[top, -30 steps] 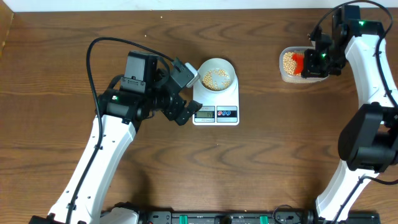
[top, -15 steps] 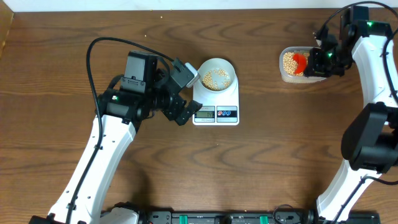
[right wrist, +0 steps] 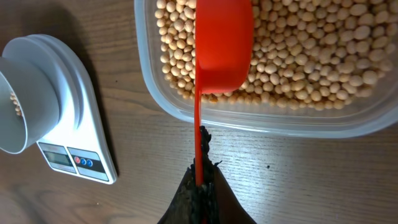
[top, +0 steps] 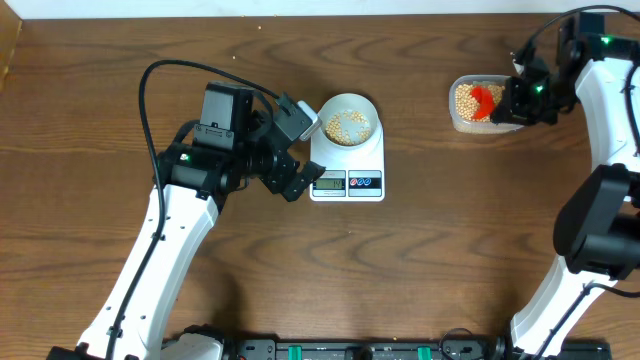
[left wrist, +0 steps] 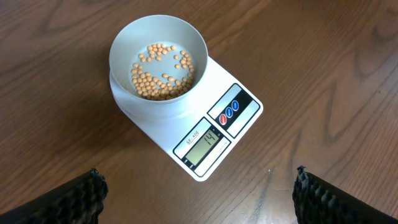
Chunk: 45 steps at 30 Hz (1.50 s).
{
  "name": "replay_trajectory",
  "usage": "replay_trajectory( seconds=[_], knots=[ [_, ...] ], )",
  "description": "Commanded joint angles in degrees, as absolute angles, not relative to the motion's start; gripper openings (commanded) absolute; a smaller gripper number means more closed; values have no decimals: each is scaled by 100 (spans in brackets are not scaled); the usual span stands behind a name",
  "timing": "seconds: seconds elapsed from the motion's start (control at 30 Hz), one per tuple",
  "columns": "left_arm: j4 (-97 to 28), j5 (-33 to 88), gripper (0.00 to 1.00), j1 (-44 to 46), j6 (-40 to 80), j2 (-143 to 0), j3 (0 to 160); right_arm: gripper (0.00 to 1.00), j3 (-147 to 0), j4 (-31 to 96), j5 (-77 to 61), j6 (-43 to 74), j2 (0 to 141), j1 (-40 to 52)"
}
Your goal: Scoop item into bowl and weigh 50g on scale
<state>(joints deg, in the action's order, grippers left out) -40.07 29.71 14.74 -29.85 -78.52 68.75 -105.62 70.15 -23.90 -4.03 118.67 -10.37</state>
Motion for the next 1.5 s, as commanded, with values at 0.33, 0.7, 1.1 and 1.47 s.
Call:
replay_trajectory(
  seconds=[0.33,0.7,1.1,1.47],
  knots=[
    [-4007,3044,98,1481,-3017,-7852,6847,1,-10156,6930,-2740,-635,11939,-1319],
    [-4007,3044,98,1481,-3017,-7852,6847,2,-9854,6801,-2766,-633,11939,-1319],
    [-4007,3041,98,1481,-3017,-7852,6847,1,-9854,6624,-3173,-633,11939,-1319],
    [-4007,3044,98,1481,-3017,-7852,6847,1,-9854,6512,-3328,-604,11939,-1330]
  ],
)
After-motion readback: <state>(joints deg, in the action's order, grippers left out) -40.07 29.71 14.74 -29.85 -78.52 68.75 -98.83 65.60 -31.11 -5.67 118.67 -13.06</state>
